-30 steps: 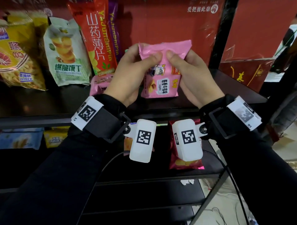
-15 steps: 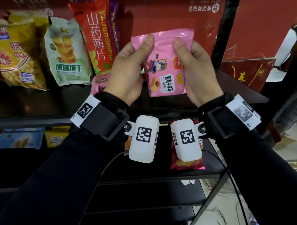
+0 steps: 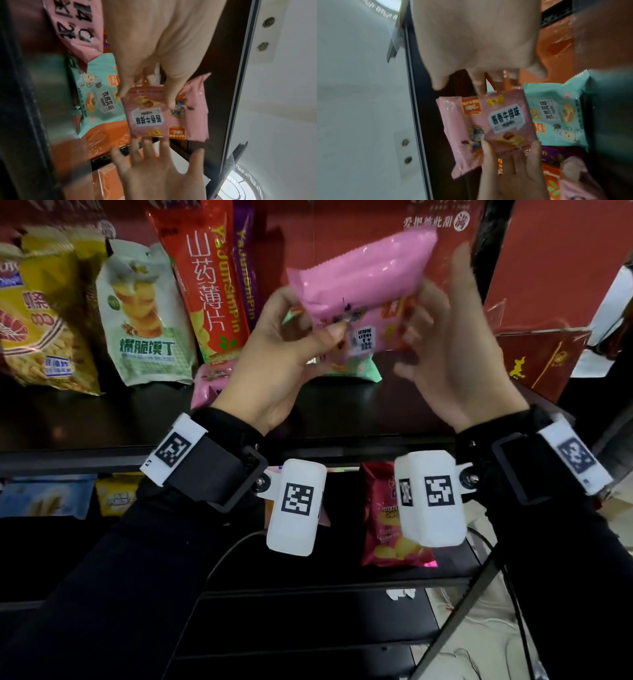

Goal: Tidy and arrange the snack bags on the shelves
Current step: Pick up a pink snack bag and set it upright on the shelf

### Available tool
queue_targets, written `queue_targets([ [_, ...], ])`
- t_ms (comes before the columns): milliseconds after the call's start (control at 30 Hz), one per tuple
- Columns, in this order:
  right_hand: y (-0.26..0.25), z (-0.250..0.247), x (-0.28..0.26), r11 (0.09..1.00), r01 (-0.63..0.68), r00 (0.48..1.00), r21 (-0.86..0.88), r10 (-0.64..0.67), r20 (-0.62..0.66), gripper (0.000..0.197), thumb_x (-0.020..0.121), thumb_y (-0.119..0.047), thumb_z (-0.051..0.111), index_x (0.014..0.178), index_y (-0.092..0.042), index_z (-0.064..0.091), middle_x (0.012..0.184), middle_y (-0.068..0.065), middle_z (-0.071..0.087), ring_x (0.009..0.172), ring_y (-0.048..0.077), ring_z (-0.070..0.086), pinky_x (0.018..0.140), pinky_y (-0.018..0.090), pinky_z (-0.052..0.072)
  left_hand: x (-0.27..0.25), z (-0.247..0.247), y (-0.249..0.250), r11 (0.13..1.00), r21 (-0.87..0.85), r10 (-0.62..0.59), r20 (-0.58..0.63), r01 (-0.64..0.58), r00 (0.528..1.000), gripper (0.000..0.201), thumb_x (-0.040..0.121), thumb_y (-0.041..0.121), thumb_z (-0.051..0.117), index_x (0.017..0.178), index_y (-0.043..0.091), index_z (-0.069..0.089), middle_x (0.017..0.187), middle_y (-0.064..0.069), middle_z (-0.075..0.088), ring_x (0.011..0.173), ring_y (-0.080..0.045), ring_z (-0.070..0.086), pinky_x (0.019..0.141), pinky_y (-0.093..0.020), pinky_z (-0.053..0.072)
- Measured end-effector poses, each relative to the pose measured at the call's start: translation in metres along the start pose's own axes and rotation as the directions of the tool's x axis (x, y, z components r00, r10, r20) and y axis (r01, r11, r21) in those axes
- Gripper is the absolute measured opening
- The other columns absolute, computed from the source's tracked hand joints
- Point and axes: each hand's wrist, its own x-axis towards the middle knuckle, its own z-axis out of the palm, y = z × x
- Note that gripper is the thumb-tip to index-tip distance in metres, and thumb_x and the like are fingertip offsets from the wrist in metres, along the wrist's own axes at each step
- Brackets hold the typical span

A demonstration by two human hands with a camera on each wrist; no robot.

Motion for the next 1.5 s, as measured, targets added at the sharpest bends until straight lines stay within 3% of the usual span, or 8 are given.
queue_targets([
  [67, -0.001, -0.011, 0.001, 0.97, -0.205, 0.978, 0.129, 0.199, 0.06, 0.078, 0.091, -0.071, 0.016, 0.148, -0.019, 0.031, 0.141, 0.007, 0.05, 0.126, 0.024, 0.05, 0.107, 0.063, 0.03, 0.0, 0.002, 0.001, 0.984, 0.116, 0.126, 0.058, -0.132, 0.99, 0.039, 0.078, -0.011, 0.063, 0.102, 0.016, 0.046, 0.114, -0.007, 0.054, 0.111, -0.025, 0.053, 0.095, -0.043, 0.047],
  [200, -0.009, -0.014, -0.003, 0.831, -0.456, 0.887, 0.319, 0.393, 0.243, 0.068, 0.095, -0.056, 0.034, 0.141, -0.006, 0.037, 0.131, 0.022, 0.057, 0.104, 0.029, 0.068, 0.08, 0.037, 0.059, 0.004, 0.003, -0.003, 0.909, 0.344, 0.228, 0.059, -0.234, 0.972, 0.04, 0.074, -0.017, 0.063, 0.089, 0.016, 0.048, 0.108, -0.013, 0.054, 0.105, -0.021, 0.052, 0.099, -0.045, 0.042],
  [400, -0.007, -0.01, -0.005, 0.924, -0.326, 0.936, 0.199, 0.285, 0.209, 0.04, 0.096, -0.007, 0.042, 0.137, -0.008, 0.045, 0.116, 0.011, 0.063, 0.092, 0.018, 0.065, 0.078, 0.023, 0.056, 0.004, -0.002, -0.007, 0.979, 0.201, 0.002, -0.22, 0.044, 0.975, 0.029, 0.093, -0.004, 0.048, 0.087, 0.02, 0.062, 0.1, -0.001, 0.066, 0.088, -0.014, 0.063, 0.079, -0.033, 0.052],
  [500, -0.002, -0.004, -0.007, 0.958, -0.27, 0.95, 0.102, 0.247, 0.192, 0.053, 0.092, 0.007, 0.042, 0.142, -0.01, 0.039, 0.134, 0.013, 0.057, 0.113, 0.026, 0.06, 0.09, 0.034, 0.053, 0.005, -0.005, -0.007, 0.96, 0.115, -0.244, -0.102, 0.255, 0.964, 0.021, 0.096, 0.038, 0.053, 0.104, 0.023, 0.065, 0.103, 0.003, 0.074, 0.087, -0.012, 0.07, 0.07, -0.027, 0.056],
  [567, 0.002, 0.003, -0.006, 0.966, -0.248, 0.954, 0.071, 0.231, 0.193, 0.054, 0.09, 0.014, 0.042, 0.139, -0.007, 0.042, 0.133, 0.016, 0.058, 0.119, 0.028, 0.059, 0.095, 0.038, 0.052, 0.005, -0.004, -0.01, 0.949, 0.15, -0.275, -0.034, 0.277, 0.961, 0.023, 0.092, 0.038, 0.06, 0.104, 0.02, 0.067, 0.1, 0.001, 0.075, 0.087, -0.011, 0.071, 0.07, -0.025, 0.056],
  [800, 0.017, 0.015, -0.002, 0.981, -0.178, 0.984, 0.072, 0.175, 0.042, 0.036, 0.095, -0.006, 0.052, 0.131, -0.002, 0.053, 0.121, 0.014, 0.066, 0.101, 0.018, 0.068, 0.085, 0.027, 0.057, 0.002, -0.002, -0.018, 0.967, -0.036, -0.254, -0.107, 0.251, 0.961, 0.024, 0.089, 0.012, 0.065, 0.113, 0.009, 0.062, 0.092, -0.004, 0.076, 0.083, -0.015, 0.073, 0.066, -0.023, 0.056],
  [1300, 0.011, 0.015, 0.009, 0.996, -0.041, 0.998, -0.073, 0.044, 0.047, 0.032, 0.095, -0.012, 0.055, 0.127, -0.006, 0.055, 0.114, 0.011, 0.069, 0.102, 0.023, 0.069, 0.089, 0.038, 0.056, 0.002, 0.005, -0.006, 0.98, -0.151, -0.148, -0.099, 0.132, 0.984, 0.028, 0.09, 0.011, 0.063, 0.117, 0.008, 0.057, 0.096, -0.005, 0.073, 0.084, -0.017, 0.071, 0.071, -0.029, 0.056],
  [1500, 0.002, 0.019, 0.008, 0.999, -0.03, 0.996, -0.042, 0.034, 0.087, 0.027, 0.093, -0.016, 0.057, 0.12, -0.014, 0.054, 0.104, 0.0, 0.07, 0.094, 0.014, 0.07, 0.077, 0.026, 0.056, 0.002, 0.006, 0.0, 0.982, -0.141, -0.139, -0.119, 0.122, 0.983, 0.015, 0.093, 0.013, 0.06, 0.108, 0.012, 0.06, 0.09, -0.003, 0.073, 0.078, -0.016, 0.07, 0.067, -0.029, 0.055],
])
